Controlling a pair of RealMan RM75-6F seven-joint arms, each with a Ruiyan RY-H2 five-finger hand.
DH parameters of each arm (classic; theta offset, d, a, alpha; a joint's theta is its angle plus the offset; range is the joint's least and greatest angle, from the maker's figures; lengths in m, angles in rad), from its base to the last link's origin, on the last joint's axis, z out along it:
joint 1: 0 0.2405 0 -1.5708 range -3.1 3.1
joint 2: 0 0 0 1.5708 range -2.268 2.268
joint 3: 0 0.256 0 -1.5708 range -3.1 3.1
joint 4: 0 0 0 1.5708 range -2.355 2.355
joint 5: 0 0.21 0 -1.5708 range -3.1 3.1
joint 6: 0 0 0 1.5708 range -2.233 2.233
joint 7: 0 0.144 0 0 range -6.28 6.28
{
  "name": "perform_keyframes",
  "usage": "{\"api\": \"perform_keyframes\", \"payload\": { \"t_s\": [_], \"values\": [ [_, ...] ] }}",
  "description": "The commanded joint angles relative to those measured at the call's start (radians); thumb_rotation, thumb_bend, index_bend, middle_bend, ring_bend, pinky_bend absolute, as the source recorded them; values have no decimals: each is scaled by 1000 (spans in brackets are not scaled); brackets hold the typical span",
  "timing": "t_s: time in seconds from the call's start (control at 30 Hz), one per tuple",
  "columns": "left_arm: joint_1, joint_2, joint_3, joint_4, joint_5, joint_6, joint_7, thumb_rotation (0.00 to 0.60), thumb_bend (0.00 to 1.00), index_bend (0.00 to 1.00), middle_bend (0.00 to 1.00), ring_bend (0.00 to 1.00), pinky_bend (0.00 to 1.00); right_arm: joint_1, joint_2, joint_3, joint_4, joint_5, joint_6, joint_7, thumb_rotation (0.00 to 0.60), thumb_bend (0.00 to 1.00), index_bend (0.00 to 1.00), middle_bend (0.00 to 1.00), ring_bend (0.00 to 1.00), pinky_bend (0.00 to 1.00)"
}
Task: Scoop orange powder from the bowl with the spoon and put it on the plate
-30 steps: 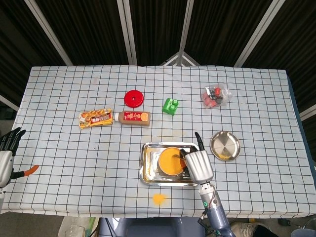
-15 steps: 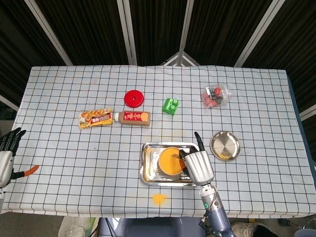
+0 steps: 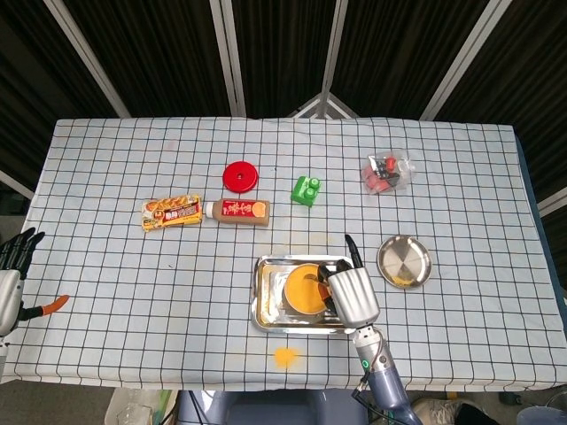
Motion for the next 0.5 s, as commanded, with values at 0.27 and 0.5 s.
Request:
{"api": "perform_keyframes", "payload": {
  "t_s": [0.27, 0.5],
  "values": [
    [-1, -1, 1, 1, 0, -2, 4, 600, 1, 0, 0, 0, 0, -18, 7, -34, 10, 25, -11, -12, 600, 759, 951, 846, 536, 12],
    [0, -1, 3, -2, 2, -1, 6, 600, 1, 0, 0, 0, 0, -39, 27, -67, -24, 25, -7, -21, 600, 759, 952, 848, 536, 12]
  ]
}}
